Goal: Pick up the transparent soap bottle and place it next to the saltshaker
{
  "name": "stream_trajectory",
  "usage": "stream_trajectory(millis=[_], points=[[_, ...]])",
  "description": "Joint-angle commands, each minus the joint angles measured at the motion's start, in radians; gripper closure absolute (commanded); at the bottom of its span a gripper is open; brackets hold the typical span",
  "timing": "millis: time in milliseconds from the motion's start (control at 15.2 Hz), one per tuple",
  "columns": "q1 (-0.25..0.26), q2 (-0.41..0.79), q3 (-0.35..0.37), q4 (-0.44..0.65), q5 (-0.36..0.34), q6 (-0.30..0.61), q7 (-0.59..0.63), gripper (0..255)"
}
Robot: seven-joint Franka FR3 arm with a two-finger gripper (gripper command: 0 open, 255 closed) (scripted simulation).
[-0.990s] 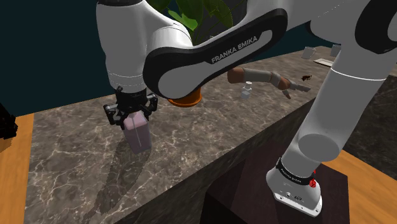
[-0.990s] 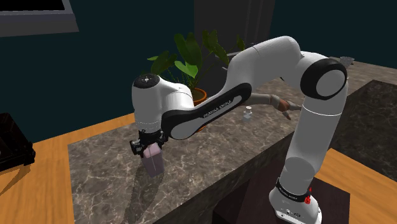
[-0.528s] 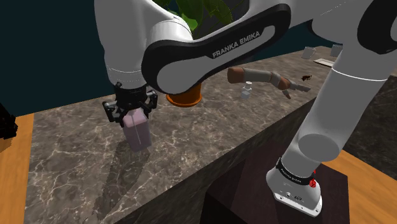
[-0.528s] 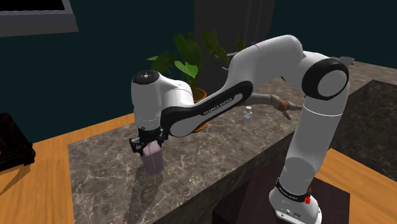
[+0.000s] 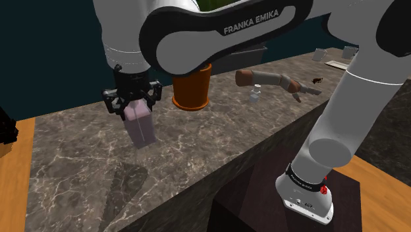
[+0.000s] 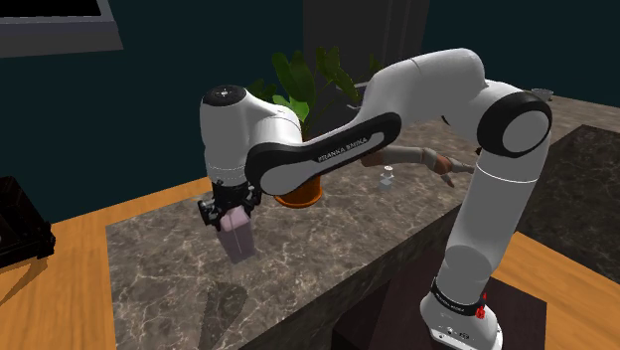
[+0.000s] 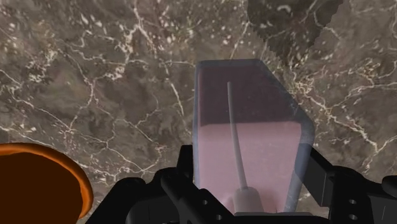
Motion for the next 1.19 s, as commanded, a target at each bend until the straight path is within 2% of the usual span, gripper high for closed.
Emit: stream_trajectory(millis=[0, 1122], points=[[0.001, 0.000, 0.001, 0.025, 0.003, -0.025, -0.005, 255], [0.014, 0.020, 0.011, 0.270, 0.003, -0.254, -0.042, 255]])
